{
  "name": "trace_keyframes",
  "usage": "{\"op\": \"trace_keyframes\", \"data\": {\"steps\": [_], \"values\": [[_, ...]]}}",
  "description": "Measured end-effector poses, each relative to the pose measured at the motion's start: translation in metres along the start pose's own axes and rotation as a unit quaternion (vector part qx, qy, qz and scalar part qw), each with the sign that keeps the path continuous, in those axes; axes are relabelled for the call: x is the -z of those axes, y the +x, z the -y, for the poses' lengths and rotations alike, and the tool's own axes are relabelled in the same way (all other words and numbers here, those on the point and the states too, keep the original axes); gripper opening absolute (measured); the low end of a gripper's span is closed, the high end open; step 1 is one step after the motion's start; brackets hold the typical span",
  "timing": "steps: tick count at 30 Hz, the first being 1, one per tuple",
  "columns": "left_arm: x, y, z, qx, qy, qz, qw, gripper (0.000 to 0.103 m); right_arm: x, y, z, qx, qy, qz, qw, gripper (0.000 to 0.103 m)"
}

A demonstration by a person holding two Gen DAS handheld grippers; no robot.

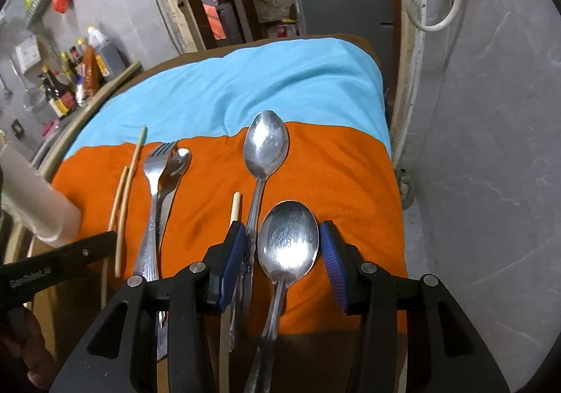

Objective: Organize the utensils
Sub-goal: 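Grasp another chopstick with the left gripper while the right gripper grasps a metal spoon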

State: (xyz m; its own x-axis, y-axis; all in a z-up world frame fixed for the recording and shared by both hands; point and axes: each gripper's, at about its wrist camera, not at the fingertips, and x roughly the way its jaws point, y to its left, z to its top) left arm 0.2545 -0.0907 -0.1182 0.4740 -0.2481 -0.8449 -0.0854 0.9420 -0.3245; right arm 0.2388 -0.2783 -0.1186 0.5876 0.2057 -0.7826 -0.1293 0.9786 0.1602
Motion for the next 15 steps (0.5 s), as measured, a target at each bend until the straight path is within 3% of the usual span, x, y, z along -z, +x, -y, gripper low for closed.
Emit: {"op": "trace_keyframes", "data": {"steps": [5, 9, 15], "values": [[-0.004, 0.002, 0.001, -0.007, 0.001, -0.005, 1.0, 0.006, -0.002, 0.002, -0.004, 0.02, -0.001, -0.004, 1.0, 0.041], [-0.002, 0.0, -0.001, 0.0, 0.003, -0.003, 1.0, 0.004, -0.001, 0.0, 0.003, 0.008, 0.02, -0.003, 1.0, 0.034], [0.005, -0.008, -0.007, 0.013, -0.005, -0.001, 0.9999, 0.002, 0.002, -0.002, 0.01, -0.017, 0.049, 0.01, 0.999, 0.033]]}}
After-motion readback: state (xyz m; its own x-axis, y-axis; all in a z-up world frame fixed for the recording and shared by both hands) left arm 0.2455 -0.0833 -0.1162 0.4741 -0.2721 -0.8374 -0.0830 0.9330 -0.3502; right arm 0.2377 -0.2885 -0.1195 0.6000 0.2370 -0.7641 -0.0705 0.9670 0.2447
